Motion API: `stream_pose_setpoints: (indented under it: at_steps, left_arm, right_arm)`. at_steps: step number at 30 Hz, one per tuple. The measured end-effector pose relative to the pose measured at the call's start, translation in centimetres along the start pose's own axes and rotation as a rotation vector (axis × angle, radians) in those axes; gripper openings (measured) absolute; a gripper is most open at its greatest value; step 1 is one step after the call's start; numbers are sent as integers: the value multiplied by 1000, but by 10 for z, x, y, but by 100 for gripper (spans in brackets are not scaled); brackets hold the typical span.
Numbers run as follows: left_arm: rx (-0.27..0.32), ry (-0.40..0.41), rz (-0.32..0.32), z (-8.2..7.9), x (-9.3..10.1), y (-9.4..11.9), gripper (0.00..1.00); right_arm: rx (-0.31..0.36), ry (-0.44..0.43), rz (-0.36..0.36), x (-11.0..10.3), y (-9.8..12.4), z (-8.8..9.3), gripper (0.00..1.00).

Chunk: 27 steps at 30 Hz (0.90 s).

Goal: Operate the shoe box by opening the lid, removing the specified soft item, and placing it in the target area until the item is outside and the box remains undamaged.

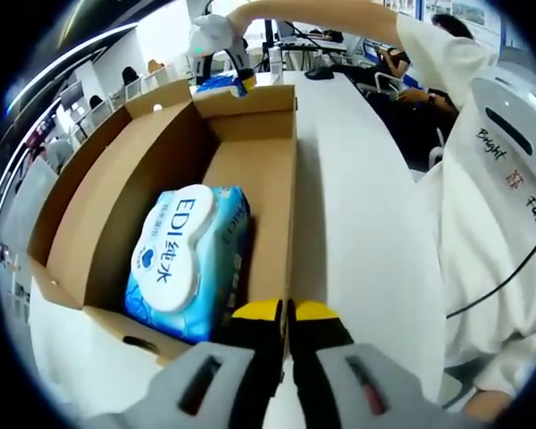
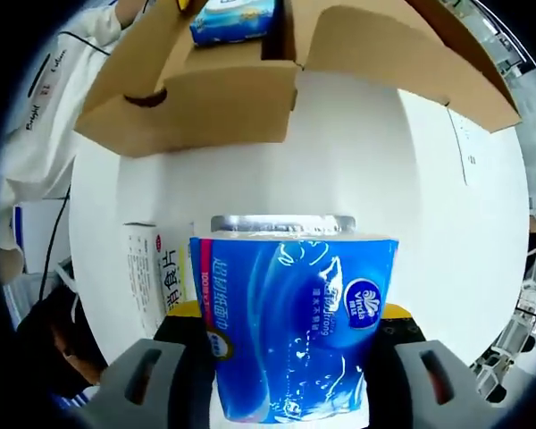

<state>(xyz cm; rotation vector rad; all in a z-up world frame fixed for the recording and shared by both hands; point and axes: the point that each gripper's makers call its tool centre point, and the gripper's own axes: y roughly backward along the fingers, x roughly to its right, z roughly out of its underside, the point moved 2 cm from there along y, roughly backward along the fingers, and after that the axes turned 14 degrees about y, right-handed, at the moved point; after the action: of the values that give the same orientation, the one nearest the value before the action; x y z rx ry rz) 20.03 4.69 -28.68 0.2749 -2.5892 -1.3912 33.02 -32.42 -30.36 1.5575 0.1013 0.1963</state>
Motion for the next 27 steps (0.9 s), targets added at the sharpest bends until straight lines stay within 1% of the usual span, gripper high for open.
stream_pose_setpoints:
  at_steps: [4, 6, 10, 12, 16, 24, 27]
  left_arm:
    - [-2, 1, 1, 0, 0, 0, 2]
    - [0, 0, 0, 0, 0, 0, 2]
    - [5, -2, -5, 0, 0, 0, 2]
    - [3, -2, -7, 0, 0, 0, 3]
    - [6, -5, -9, 0, 0, 0, 3]
    - [12, -8, -22, 0, 0, 0, 3]
    - [14, -11, -24, 0, 0, 0, 4]
  right_arm:
    - [-15, 8, -7, -1, -3, 1, 67]
    - [-8, -10, -22, -2, -6, 0, 67]
    - [-12, 1, -22, -1, -12, 1, 67]
    - [-10, 22, -35, -5, -15, -2, 68]
    - [-38, 33, -16, -2, -15, 0, 70]
    - [-24, 16, -8, -1, -14, 2, 70]
    - [-25, 40, -5, -2, -14, 2, 71]
